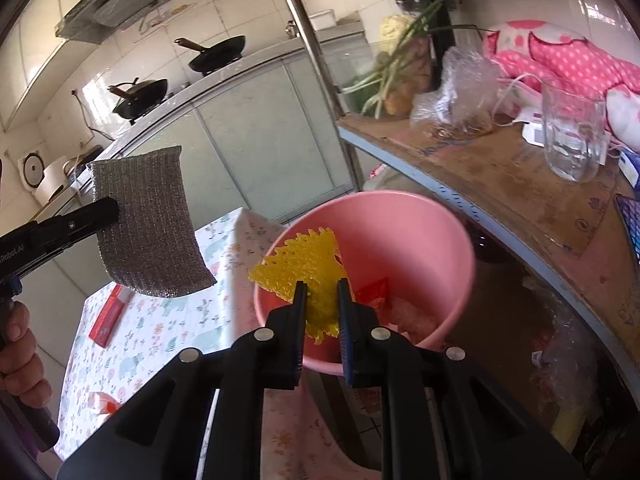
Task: Collect trash
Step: 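Carry the mesh pad and yellow sponge over the pink bucket, then open both grippers to drop the mesh pad and sponge into the bucket, then move both grippers back toward the red box and white-orange wrapper, then grasp the red box with the left gripper while the right grasps the white-orange wrapper, then lift the red box and wrapper and carry both over the pink bucket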
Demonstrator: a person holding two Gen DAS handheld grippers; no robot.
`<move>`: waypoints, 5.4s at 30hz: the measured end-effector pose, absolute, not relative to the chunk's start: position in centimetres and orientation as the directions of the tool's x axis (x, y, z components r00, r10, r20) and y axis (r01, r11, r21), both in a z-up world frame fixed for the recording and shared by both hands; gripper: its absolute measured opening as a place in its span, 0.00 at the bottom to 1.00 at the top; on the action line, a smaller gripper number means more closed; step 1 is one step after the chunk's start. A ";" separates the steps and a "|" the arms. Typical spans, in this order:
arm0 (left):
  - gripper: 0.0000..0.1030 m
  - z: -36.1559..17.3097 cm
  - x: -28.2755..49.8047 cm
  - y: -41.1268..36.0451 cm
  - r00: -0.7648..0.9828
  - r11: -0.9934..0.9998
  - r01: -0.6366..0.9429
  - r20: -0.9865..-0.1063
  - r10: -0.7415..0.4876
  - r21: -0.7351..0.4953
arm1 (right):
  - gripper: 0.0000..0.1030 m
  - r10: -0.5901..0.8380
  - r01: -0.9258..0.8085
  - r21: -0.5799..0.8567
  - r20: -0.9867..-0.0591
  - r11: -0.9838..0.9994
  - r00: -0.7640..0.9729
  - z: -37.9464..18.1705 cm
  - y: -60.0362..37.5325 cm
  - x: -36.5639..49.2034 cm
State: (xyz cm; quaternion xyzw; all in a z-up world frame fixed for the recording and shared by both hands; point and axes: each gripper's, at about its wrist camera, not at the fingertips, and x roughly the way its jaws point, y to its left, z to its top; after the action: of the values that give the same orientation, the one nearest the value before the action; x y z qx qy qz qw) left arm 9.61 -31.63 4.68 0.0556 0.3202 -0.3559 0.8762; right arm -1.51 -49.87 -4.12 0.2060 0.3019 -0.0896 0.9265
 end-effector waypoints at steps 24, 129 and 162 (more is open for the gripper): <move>0.10 -4.4 13.0 -40.5 0.384 0.713 0.692 -0.777 -0.499 -0.116 | 0.28 -0.071 0.402 0.324 -0.696 0.856 0.714 -9.3 -53.1 2.9; 0.37 -3.5 12.3 -3.0 0.648 0.952 0.290 -0.713 -0.267 -0.093 | 0.40 0.496 -0.379 0.356 -0.775 0.854 0.390 -8.0 -23.8 2.6; 0.38 1.5 9.8 -26.8 0.539 0.751 0.642 -0.606 -0.585 -0.154 | 0.40 -0.037 0.241 0.241 -0.630 0.940 0.776 -3.2 -47.5 -1.2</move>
State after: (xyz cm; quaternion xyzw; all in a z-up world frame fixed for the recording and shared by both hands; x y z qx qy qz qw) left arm 9.80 -26.84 1.49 0.0435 0.3285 -0.3503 0.8761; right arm -1.25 -47.55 -3.24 0.1560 0.3264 -0.0748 0.9293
